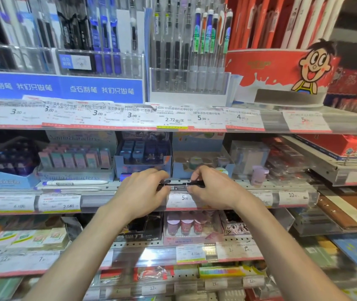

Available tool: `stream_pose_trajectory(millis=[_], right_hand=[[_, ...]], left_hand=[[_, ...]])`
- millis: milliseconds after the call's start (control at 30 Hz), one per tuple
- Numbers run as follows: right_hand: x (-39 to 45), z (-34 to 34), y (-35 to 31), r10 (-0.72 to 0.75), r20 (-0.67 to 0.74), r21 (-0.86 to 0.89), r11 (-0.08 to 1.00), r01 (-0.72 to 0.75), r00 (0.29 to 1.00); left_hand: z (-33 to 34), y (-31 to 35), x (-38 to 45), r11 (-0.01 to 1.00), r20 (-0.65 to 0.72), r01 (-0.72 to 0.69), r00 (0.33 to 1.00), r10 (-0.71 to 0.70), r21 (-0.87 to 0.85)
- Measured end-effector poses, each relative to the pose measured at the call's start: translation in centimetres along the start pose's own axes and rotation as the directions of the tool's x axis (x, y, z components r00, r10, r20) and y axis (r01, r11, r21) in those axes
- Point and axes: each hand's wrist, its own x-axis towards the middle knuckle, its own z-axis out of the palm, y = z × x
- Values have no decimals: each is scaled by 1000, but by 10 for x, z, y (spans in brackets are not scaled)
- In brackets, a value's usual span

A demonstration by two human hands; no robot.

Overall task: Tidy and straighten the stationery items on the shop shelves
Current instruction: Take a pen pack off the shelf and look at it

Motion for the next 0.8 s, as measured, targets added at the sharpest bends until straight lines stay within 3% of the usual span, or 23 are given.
stream_pose_trajectory(millis=[400, 800], right_hand=[[0, -2, 2, -4, 5, 53, 999, 4, 1000], [-7, -9, -4, -30, -184, 168, 984, 61, 982]], left_hand=[[-3, 1, -2, 1000, 19, -3, 1000, 3, -9], [-4, -7, -4, 985, -121, -27, 993, 6, -170]])
